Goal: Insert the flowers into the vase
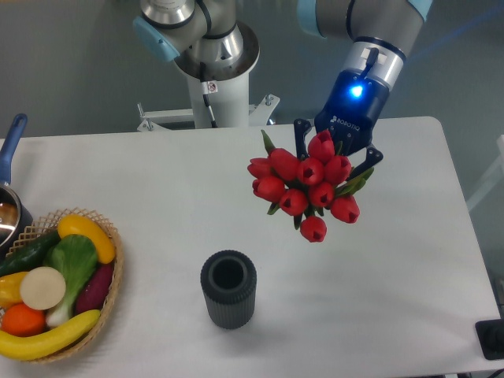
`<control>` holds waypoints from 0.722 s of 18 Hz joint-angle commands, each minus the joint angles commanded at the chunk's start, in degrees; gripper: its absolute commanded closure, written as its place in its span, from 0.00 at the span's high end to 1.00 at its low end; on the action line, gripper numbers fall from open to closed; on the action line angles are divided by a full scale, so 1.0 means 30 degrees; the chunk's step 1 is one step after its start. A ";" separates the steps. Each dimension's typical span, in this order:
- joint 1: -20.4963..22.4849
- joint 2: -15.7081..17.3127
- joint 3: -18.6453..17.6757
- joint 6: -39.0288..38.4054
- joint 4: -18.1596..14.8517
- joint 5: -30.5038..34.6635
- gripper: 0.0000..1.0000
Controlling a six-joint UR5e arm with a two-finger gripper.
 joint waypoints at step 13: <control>-0.0263 -0.0146 0.0175 -0.0146 0.0000 -0.0059 0.30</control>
